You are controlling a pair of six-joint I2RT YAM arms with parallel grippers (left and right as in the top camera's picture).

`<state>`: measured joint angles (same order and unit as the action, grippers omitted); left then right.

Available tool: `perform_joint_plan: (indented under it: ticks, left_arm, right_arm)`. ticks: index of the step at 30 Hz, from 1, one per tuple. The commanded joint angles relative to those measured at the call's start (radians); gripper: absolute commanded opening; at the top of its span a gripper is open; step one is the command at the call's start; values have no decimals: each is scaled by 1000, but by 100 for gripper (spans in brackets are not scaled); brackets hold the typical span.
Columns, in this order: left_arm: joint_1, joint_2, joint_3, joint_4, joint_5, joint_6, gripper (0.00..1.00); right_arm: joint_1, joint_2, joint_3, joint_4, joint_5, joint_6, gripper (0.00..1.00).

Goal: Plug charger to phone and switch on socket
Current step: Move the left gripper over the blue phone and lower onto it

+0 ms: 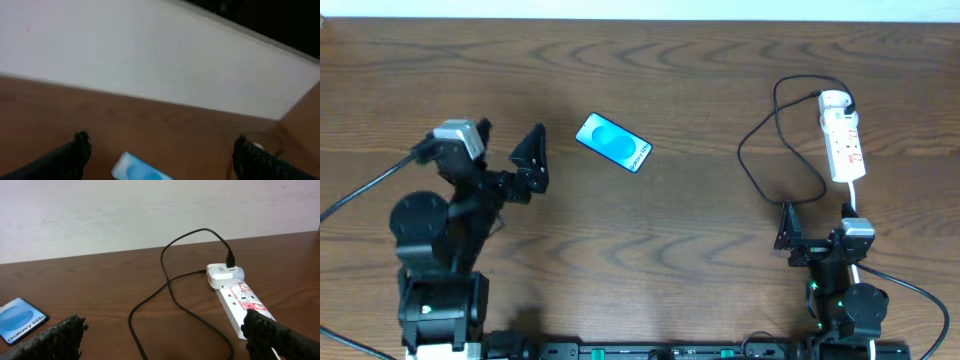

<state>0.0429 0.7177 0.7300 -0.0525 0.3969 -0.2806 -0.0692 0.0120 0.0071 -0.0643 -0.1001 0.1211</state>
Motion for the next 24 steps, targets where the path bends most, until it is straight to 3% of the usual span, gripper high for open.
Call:
perform_joint_plan:
  ticks: [1,4,6,8,19,24]
  left_arm:
    - [-3,6,97,-110,37,-74,93]
    - [-8,6,145,-105,56,-99,93]
    - [-9,6,145,-69,155,-100,93]
    - [-9,6,145,-179,246,-99,93]
    - [-10,36,158,-119,270,-301,93]
    - [-43,144,226,-124,180,-385,93]
  right_arm:
    - [-1,-6,-2,-3,-3,-6,99]
    - [-1,-6,-2,-3,-3,-6,99]
    - [-1,-6,-2,-3,-3,-6,99]
    - [-1,-6,-2,-3,-3,-6,99]
    - [-1,-6,-2,-3,-3,-6,99]
    - [-1,-6,-2,-3,-3,-6,99]
